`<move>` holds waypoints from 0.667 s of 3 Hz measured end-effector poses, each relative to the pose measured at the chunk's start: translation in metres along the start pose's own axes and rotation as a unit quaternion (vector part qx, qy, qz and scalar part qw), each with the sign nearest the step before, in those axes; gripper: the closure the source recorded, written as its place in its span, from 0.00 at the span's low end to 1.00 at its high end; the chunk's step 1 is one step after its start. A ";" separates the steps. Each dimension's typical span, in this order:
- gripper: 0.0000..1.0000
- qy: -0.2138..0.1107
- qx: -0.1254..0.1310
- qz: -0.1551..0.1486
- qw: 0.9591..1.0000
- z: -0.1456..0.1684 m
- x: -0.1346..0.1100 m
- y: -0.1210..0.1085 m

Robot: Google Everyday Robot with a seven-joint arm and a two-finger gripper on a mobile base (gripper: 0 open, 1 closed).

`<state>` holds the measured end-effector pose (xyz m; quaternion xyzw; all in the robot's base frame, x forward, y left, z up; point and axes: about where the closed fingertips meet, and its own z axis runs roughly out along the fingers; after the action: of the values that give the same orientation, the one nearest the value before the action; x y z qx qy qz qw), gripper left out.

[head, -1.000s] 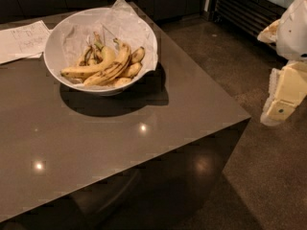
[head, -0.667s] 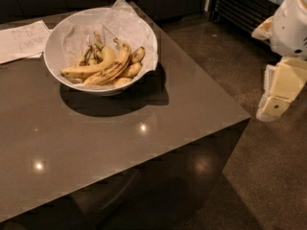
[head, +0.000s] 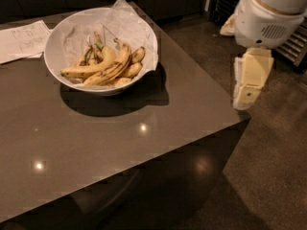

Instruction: Pick banana from white bowl

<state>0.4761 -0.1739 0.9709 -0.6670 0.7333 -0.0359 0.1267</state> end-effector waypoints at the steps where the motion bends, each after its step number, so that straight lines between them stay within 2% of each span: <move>1: 0.00 -0.003 0.007 -0.001 1.000 -0.001 -0.003 -0.003; 2: 0.00 -0.003 0.007 -0.001 1.000 -0.001 -0.003 -0.003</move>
Offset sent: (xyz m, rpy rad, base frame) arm 0.0192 -0.0057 -0.0043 -0.0504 0.0494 -0.0696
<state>0.4789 -0.1718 0.9724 -0.6667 0.7322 -0.0390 0.1338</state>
